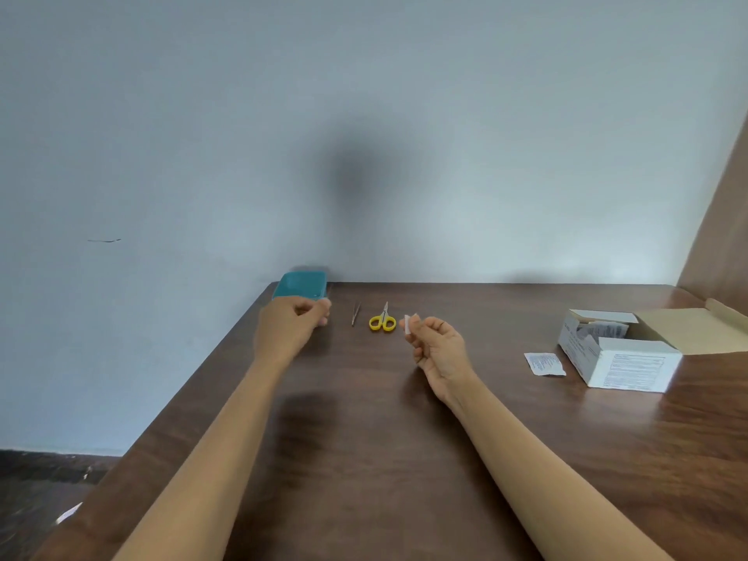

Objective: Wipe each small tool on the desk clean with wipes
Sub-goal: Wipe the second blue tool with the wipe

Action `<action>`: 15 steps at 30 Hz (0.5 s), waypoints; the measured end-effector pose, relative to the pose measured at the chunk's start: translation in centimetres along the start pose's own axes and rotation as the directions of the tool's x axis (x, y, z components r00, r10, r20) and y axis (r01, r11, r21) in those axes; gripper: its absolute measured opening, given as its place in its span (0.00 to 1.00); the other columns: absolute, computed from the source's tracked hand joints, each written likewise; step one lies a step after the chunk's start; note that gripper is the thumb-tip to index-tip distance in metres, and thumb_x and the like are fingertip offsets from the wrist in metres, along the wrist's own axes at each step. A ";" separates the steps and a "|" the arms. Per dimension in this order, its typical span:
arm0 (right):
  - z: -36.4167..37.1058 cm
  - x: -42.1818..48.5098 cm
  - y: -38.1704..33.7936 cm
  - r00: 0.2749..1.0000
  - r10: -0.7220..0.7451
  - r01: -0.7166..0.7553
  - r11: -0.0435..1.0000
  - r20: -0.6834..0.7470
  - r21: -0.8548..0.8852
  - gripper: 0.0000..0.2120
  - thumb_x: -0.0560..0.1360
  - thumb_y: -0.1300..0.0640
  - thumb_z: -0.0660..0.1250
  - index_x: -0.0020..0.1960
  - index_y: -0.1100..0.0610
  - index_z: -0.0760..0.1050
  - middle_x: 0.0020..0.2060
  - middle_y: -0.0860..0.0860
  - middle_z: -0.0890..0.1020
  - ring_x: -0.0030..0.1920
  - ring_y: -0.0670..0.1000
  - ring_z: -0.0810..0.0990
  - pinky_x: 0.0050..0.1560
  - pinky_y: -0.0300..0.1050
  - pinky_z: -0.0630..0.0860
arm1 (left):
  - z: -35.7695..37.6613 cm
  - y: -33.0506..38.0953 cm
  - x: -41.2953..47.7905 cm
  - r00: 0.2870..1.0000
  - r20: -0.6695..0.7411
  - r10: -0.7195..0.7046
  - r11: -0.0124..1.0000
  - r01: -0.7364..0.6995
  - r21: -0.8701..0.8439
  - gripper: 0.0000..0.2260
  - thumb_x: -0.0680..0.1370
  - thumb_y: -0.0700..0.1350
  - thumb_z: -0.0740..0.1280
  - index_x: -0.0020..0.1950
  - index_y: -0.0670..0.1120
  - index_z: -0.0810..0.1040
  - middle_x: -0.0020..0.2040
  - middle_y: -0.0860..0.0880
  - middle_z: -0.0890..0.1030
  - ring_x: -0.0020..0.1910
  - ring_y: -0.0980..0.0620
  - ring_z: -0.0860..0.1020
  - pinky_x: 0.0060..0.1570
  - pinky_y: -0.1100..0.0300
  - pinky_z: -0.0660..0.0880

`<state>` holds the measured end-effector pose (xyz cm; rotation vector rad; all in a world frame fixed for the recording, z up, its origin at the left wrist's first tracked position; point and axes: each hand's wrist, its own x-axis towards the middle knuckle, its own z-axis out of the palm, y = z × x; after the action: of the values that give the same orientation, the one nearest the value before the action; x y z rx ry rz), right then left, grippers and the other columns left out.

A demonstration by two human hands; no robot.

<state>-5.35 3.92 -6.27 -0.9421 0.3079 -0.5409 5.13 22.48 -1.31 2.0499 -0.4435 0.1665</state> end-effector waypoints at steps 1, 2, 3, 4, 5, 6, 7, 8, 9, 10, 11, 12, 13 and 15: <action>0.8 0.2 0.6 1.000 -0.004 0.004 1.000 0.015 -0.024 0.11 0.71 0.60 0.72 0.41 0.55 0.69 0.36 0.53 0.81 0.31 0.42 0.78 0.29 0.34 0.65 | -0.7 -0.4 0.6 0.998 -0.053 -0.013 0.996 0.018 0.089 0.13 0.76 0.55 0.67 0.36 0.51 0.83 0.37 0.55 0.84 0.45 0.56 0.80 0.45 0.57 0.74; 1.5 0.4 1.1 0.999 -0.017 0.018 0.999 0.028 -0.050 0.11 0.70 0.61 0.73 0.42 0.55 0.69 0.35 0.51 0.82 0.31 0.42 0.79 0.30 0.34 0.65 | -1.4 -0.6 1.1 0.995 -0.093 -0.027 0.985 0.042 0.165 0.12 0.76 0.55 0.67 0.36 0.51 0.82 0.38 0.55 0.84 0.44 0.54 0.80 0.41 0.58 0.73; 2.0 0.5 1.6 0.998 -0.045 0.049 0.996 0.043 -0.081 0.12 0.70 0.62 0.73 0.42 0.55 0.69 0.34 0.51 0.83 0.32 0.42 0.80 0.31 0.34 0.67 | -1.8 -0.7 1.5 0.991 -0.126 -0.042 0.973 0.069 0.220 0.12 0.75 0.54 0.67 0.36 0.50 0.82 0.38 0.53 0.83 0.43 0.52 0.79 0.37 0.59 0.71; 2.3 0.9 2.1 0.995 -0.080 0.088 0.988 0.063 -0.125 0.12 0.71 0.64 0.73 0.42 0.56 0.69 0.36 0.53 0.84 0.33 0.43 0.81 0.33 0.34 0.69 | -2.3 -0.8 2.1 0.984 -0.168 -0.055 0.960 0.098 0.262 0.12 0.75 0.54 0.66 0.37 0.49 0.82 0.39 0.52 0.83 0.42 0.50 0.79 0.35 0.60 0.69; 2.6 1.3 2.5 0.990 -0.112 0.126 0.975 0.087 -0.182 0.12 0.71 0.65 0.73 0.42 0.56 0.69 0.38 0.56 0.85 0.36 0.46 0.83 0.36 0.35 0.73 | -2.7 -0.9 2.7 0.976 -0.209 -0.064 0.947 0.125 0.296 0.11 0.74 0.53 0.66 0.37 0.49 0.82 0.39 0.51 0.83 0.40 0.48 0.79 0.35 0.60 0.68; 2.8 1.7 2.7 0.984 -0.133 0.159 0.955 0.120 -0.251 0.12 0.71 0.64 0.73 0.42 0.57 0.70 0.40 0.57 0.85 0.40 0.49 0.84 0.42 0.38 0.76 | -3.0 -0.9 3.4 0.968 -0.242 -0.071 0.933 0.150 0.328 0.11 0.74 0.53 0.66 0.37 0.48 0.82 0.38 0.49 0.82 0.39 0.47 0.78 0.35 0.60 0.68; 3.0 2.1 3.0 0.978 -0.142 0.184 0.931 0.151 -0.315 0.12 0.70 0.63 0.74 0.43 0.57 0.70 0.40 0.58 0.85 0.44 0.52 0.85 0.49 0.43 0.77 | -3.2 -1.0 4.2 0.963 -0.258 -0.076 0.918 0.169 0.359 0.11 0.74 0.53 0.66 0.38 0.48 0.82 0.38 0.48 0.82 0.38 0.46 0.78 0.35 0.60 0.67; 3.0 2.5 3.1 0.975 -0.142 0.195 0.911 0.168 -0.363 0.12 0.70 0.61 0.75 0.43 0.57 0.71 0.39 0.57 0.86 0.46 0.55 0.85 0.53 0.47 0.76 | -3.2 -1.1 4.9 0.962 -0.263 -0.079 0.903 0.180 0.389 0.11 0.74 0.53 0.67 0.38 0.48 0.82 0.38 0.47 0.82 0.38 0.45 0.78 0.35 0.60 0.67; 3.1 2.9 3.2 0.975 -0.142 0.198 0.904 0.171 -0.379 0.12 0.70 0.61 0.75 0.43 0.57 0.71 0.38 0.56 0.86 0.46 0.56 0.85 0.54 0.48 0.76 | -3.2 -1.4 5.8 0.960 -0.267 -0.079 0.891 0.188 0.413 0.11 0.73 0.53 0.67 0.39 0.47 0.82 0.39 0.45 0.82 0.39 0.44 0.79 0.35 0.60 0.68; 3.1 3.2 3.3 0.976 -0.146 0.198 0.905 0.163 -0.376 0.11 0.70 0.61 0.74 0.43 0.57 0.71 0.38 0.56 0.86 0.45 0.55 0.84 0.51 0.46 0.75 | -3.1 -1.6 6.6 0.959 -0.273 -0.080 0.881 0.197 0.431 0.11 0.72 0.53 0.67 0.40 0.46 0.82 0.40 0.44 0.83 0.41 0.42 0.80 0.36 0.59 0.69; 3.1 3.5 3.3 0.976 -0.153 0.199 0.913 0.153 -0.357 0.11 0.70 0.62 0.74 0.43 0.57 0.71 0.38 0.56 0.86 0.44 0.54 0.84 0.47 0.43 0.74 | -2.9 -1.8 7.4 0.957 -0.279 -0.079 0.870 0.203 0.449 0.12 0.72 0.53 0.67 0.42 0.44 0.82 0.42 0.43 0.83 0.44 0.42 0.80 0.37 0.58 0.70; 3.1 3.7 3.3 0.977 -0.160 0.198 0.925 0.141 -0.323 0.11 0.71 0.62 0.73 0.43 0.57 0.71 0.37 0.56 0.86 0.42 0.52 0.84 0.42 0.40 0.73 | -2.7 -2.0 8.1 0.957 -0.279 -0.079 0.858 0.208 0.469 0.13 0.72 0.53 0.67 0.43 0.44 0.82 0.43 0.43 0.83 0.47 0.41 0.79 0.38 0.57 0.70; 3.0 3.8 3.2 0.978 -0.163 0.193 0.940 0.129 -0.280 0.10 0.71 0.62 0.73 0.44 0.57 0.71 0.38 0.56 0.85 0.40 0.51 0.83 0.39 0.39 0.70 | -2.4 -2.1 8.7 0.958 -0.276 -0.078 0.845 0.210 0.491 0.13 0.73 0.53 0.67 0.44 0.43 0.82 0.45 0.43 0.83 0.51 0.41 0.78 0.39 0.56 0.71; 2.8 4.0 3.0 0.982 -0.155 0.173 0.964 0.104 -0.201 0.10 0.71 0.62 0.72 0.44 0.57 0.71 0.38 0.57 0.85 0.38 0.49 0.81 0.36 0.39 0.67 | -1.8 -2.2 9.8 0.963 -0.263 -0.065 0.812 0.204 0.547 0.13 0.74 0.52 0.67 0.47 0.43 0.81 0.50 0.43 0.81 0.58 0.42 0.73 0.44 0.54 0.70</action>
<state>0.18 4.96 -7.26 -1.2002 0.2111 -0.6251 15.17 22.61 0.70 2.6035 -0.0936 0.4999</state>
